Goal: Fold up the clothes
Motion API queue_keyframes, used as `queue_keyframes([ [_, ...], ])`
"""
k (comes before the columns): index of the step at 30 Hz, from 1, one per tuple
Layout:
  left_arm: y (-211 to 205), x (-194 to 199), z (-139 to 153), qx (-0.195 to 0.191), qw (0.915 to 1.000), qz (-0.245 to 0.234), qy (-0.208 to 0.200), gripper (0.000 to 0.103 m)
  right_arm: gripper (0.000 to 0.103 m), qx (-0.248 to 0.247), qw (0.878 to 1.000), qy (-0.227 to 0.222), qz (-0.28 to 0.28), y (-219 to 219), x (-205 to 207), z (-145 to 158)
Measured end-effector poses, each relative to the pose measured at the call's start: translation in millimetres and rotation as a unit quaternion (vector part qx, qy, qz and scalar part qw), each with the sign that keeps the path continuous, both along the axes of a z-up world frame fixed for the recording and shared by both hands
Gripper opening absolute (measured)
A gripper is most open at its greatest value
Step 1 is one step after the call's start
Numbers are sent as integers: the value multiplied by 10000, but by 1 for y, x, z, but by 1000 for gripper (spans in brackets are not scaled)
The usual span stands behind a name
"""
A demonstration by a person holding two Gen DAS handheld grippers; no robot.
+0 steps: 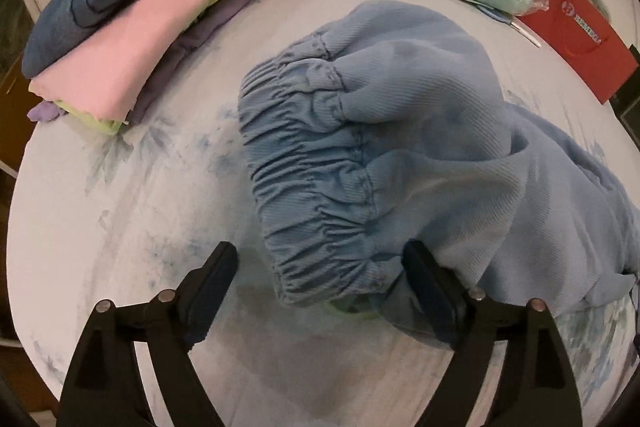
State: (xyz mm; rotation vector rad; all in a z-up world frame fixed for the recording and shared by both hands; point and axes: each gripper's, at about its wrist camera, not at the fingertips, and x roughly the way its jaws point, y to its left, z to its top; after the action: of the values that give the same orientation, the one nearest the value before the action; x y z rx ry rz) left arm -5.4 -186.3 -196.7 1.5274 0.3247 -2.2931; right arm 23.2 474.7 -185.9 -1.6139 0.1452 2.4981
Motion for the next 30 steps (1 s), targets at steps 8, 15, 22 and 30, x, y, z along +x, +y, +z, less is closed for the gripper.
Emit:
queue_keyframes([
  [8,28,-9,48,-776,9955,-432,344,38,3,-97,9992,187,-353,8,-7,27],
  [15,-6,-10,169,-313,9831,-73,1801,23,3,-227,9807,1860,-565,30,1,154],
  [22,-6,-16,184,-352,9856,-357,1617,21,3,54,9666,2485,-624,42,34,235],
  [30,-12,21,95,-99,9983,-312,477,17,3,-49,9855,1216,-1181,76,82,159],
])
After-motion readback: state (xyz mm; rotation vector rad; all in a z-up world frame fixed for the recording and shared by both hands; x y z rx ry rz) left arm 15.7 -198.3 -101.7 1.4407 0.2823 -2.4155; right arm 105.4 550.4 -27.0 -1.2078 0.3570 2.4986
